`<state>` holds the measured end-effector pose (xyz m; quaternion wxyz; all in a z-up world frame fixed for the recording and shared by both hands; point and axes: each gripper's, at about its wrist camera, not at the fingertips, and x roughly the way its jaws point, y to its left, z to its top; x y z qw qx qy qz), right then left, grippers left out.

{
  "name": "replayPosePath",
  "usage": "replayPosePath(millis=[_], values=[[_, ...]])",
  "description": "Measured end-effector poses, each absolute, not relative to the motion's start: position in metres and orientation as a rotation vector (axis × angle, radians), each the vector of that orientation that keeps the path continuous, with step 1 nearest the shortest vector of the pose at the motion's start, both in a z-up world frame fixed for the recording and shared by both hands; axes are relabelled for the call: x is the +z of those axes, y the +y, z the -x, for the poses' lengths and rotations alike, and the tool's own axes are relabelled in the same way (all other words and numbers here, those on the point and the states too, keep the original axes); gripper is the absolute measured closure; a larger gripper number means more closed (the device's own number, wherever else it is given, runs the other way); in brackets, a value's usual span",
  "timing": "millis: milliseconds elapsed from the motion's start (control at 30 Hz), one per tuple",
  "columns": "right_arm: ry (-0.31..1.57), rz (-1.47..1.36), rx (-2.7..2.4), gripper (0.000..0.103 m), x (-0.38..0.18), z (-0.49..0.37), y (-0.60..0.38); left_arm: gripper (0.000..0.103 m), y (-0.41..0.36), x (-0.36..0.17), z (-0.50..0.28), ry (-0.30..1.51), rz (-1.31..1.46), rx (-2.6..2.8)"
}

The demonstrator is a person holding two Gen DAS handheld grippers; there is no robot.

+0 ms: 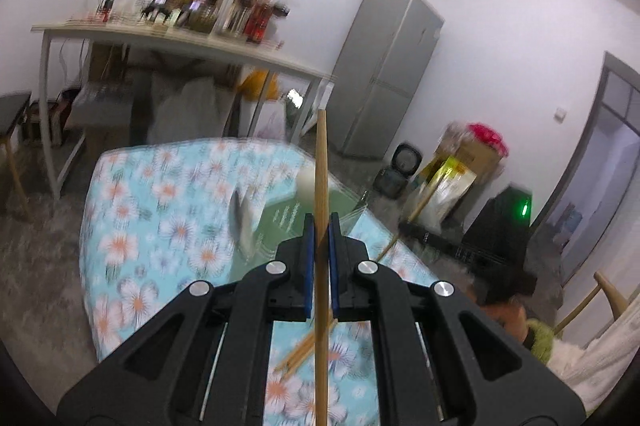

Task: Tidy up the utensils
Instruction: 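Lift the held chopsticks with both grippers toward the green holder, then lower both held chopsticks into the green holder and open both grippers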

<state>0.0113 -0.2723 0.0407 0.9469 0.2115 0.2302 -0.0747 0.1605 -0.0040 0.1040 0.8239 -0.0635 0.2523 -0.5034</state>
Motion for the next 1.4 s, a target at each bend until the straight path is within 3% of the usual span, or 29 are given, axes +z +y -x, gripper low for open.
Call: replayPosePath(millis=[300, 567, 1233, 1300, 1367, 1400], values=[[0.433, -0.396, -0.166, 0.096, 0.054, -0.004, -0.272, 0.097, -0.036, 0.168, -0.171, 0.25, 0.227, -1.111], [0.439, -0.407, -0.168, 0.096, 0.049, -0.005, -0.28, 0.097, -0.086, 0.183, -0.198, 0.155, 0.294, -1.116], [0.47, -0.452, -0.171, 0.096, 0.033, -0.008, -0.3, 0.097, -0.156, 0.106, -0.238, 0.251, 0.186, -0.953], [0.467, -0.447, -0.169, 0.096, 0.035, -0.008, -0.3, 0.091, -0.152, 0.102, -0.236, 0.262, 0.187, -0.957], [0.461, -0.445, -0.167, 0.096, 0.037, -0.007, -0.299, 0.077, -0.147, 0.102, -0.232, 0.264, 0.186, -0.958], [0.455, -0.441, -0.168, 0.096, 0.039, -0.006, -0.299, 0.075, -0.144, 0.102, -0.23, 0.259, 0.186, -0.961]])
